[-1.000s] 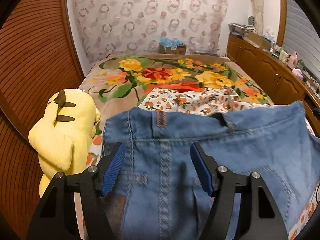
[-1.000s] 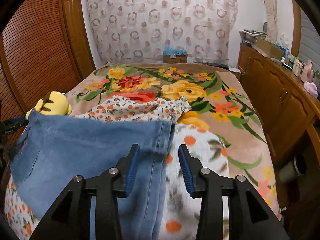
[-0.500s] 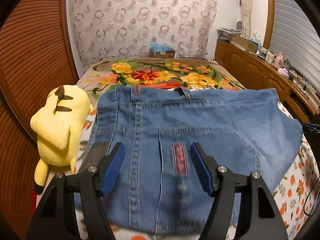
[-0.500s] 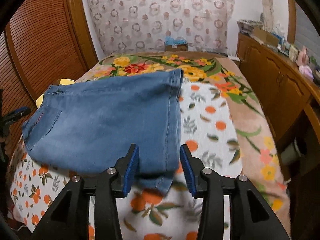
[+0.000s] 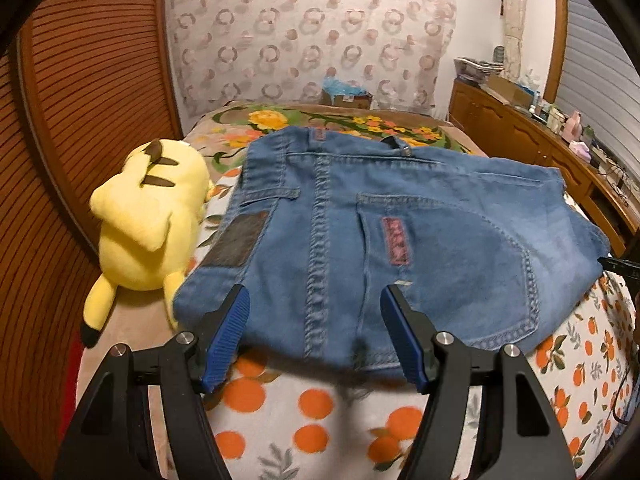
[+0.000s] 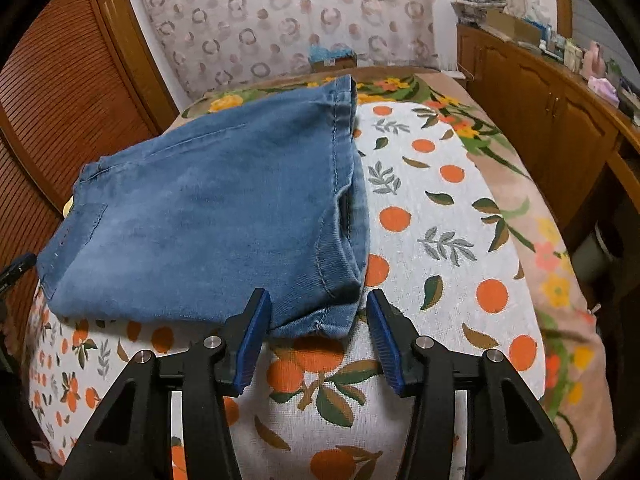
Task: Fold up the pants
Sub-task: 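Pinch the jeans leg edge with the right tool while the left tool pinches the waist side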
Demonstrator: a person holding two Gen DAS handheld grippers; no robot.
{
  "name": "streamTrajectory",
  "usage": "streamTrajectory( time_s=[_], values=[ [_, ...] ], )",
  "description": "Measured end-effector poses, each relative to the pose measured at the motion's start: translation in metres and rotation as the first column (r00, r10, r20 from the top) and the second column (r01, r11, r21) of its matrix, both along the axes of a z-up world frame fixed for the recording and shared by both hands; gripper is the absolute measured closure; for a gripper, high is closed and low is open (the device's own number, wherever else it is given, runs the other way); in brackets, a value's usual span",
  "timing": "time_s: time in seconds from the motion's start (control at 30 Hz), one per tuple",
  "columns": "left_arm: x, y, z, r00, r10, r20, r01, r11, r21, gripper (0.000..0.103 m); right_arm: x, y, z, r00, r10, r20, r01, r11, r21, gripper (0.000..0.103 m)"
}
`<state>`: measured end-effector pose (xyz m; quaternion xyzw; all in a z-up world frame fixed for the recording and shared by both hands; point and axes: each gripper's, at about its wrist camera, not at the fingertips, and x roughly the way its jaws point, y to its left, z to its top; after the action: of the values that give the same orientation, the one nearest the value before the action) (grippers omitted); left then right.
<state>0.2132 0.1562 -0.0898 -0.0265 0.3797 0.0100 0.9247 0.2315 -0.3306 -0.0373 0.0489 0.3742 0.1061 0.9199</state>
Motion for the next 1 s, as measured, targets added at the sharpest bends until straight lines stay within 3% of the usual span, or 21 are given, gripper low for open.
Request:
streamTrajectory(
  time_s=[0.13,0.2,0.4,0.67,1.0],
  values=[
    [-0.005,0.015,-0.006,0.999,0.044,-0.009,-0.044,0.999,0.01,0.033,-0.001,0.002,0.001,1.0,0.002,0.005,-0.002,1.0,-0.002,0.052],
    [-0.006,0.023,-0.007,0.997,0.072,-0.011,-0.071,0.997,0.017,0.033,-0.001,0.003,-0.001,1.0,0.017,0.009,-0.017,1.0,0.0,0.064],
    [-0.004,0.046,-0.015,0.991,0.134,-0.026,-0.134,0.991,0.012,0.033,-0.001,0.004,-0.002,1.0,0.021,0.019,-0.02,1.0,-0.022,0.077],
    [0.01,0.056,-0.029,0.986,0.153,-0.068,-0.154,0.988,-0.002,0.04,-0.001,0.006,-0.003,0.999,0.032,0.027,-0.031,0.999,-0.043,0.078],
    [0.017,0.056,-0.031,0.985,0.15,-0.08,-0.151,0.989,0.006,0.041,-0.001,0.008,-0.004,0.998,0.042,0.04,-0.039,0.997,-0.063,0.078]
  ],
)
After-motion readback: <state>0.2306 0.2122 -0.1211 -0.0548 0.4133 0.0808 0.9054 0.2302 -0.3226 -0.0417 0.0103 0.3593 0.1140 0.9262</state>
